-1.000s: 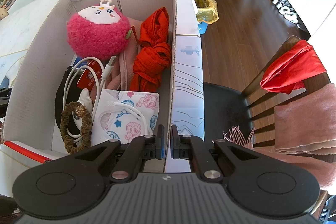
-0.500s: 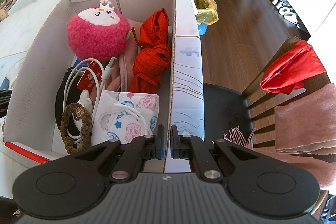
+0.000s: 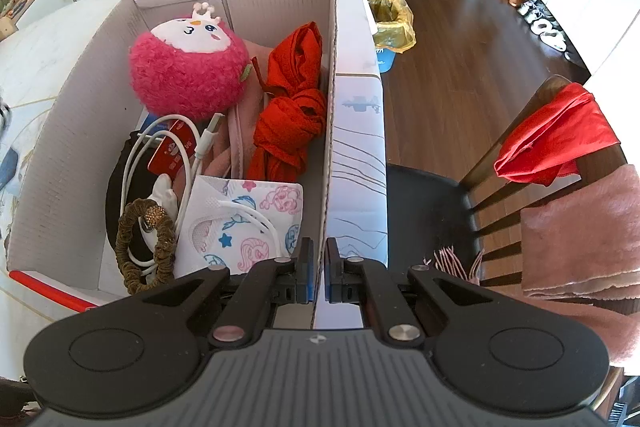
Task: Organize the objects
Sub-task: 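Carry the black cable into the shoebox with the left gripper, then lower the black cable into the box and open the left gripper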
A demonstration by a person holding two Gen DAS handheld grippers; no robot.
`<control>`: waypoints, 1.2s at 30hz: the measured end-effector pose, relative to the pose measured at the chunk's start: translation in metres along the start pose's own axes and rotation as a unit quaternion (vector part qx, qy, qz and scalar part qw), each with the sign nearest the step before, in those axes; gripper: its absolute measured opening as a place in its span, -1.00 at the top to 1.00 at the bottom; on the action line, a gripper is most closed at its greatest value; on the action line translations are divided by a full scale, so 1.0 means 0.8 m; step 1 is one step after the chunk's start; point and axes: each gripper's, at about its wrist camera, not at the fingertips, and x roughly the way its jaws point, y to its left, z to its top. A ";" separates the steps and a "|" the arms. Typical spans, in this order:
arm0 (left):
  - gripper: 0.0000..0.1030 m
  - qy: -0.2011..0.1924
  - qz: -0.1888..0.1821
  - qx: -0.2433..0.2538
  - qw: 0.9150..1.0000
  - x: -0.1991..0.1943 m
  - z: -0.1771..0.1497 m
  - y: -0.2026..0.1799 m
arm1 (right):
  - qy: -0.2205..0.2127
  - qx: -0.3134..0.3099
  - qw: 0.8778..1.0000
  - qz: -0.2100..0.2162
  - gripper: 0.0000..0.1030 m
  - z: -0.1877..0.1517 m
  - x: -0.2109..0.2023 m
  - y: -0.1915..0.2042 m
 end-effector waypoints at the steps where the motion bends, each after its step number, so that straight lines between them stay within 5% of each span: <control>1: 0.86 -0.005 -0.008 0.002 1.000 -0.004 0.005 -0.006 | 0.000 0.001 1.000 0.000 0.91 0.000 0.000 0.000; 17: 0.86 -0.004 -0.087 0.055 0.995 0.029 0.046 -0.106 | -0.004 0.001 1.000 0.002 0.91 -0.001 -0.001 -0.001; 36: 0.86 0.092 -0.021 0.138 0.986 0.144 -0.006 -0.127 | -0.005 0.001 1.000 0.006 0.91 0.000 0.000 -0.001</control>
